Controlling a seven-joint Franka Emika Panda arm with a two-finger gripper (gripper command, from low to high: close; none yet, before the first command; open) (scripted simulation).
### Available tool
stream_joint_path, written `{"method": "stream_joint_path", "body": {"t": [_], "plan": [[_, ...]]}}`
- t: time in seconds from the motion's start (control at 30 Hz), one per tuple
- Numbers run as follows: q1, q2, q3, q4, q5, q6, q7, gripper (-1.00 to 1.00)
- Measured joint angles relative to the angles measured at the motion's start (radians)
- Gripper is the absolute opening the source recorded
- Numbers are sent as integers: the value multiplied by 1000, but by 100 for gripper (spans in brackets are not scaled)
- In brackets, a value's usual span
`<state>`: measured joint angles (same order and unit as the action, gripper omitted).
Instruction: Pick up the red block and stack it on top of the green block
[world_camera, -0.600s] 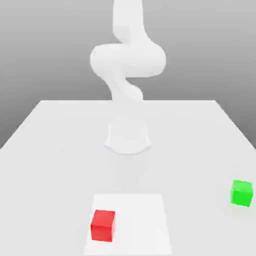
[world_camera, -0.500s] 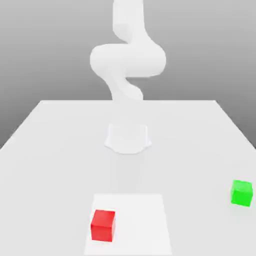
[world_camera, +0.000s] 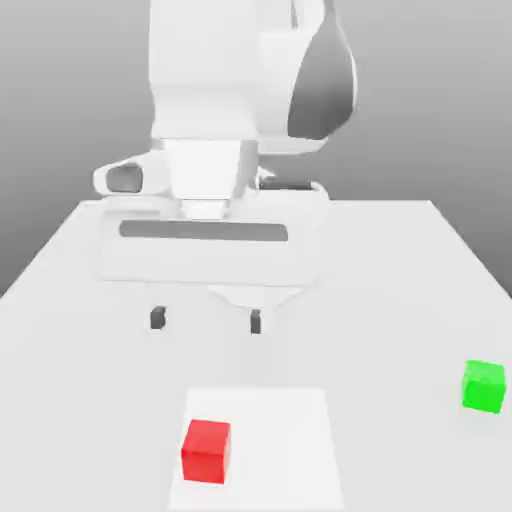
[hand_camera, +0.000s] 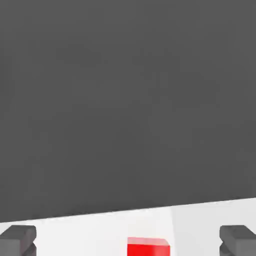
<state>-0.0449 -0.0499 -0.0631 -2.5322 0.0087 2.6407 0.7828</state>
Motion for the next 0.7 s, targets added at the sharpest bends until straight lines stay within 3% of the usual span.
{"method": "stream_joint_path", "body": {"t": [0.17, 0.33, 0.37, 0.57, 0.7], "plan": [[-17, 181, -3, -49, 15, 89, -14, 0], [-34, 363, 18, -31, 43, 236, -34, 0], [-36, 382, 21, -28, 45, 252, -36, -100], [-38, 391, 23, -26, 45, 260, -35, -100], [-30, 289, 12, -42, 28, 173, -23, -100]]}}
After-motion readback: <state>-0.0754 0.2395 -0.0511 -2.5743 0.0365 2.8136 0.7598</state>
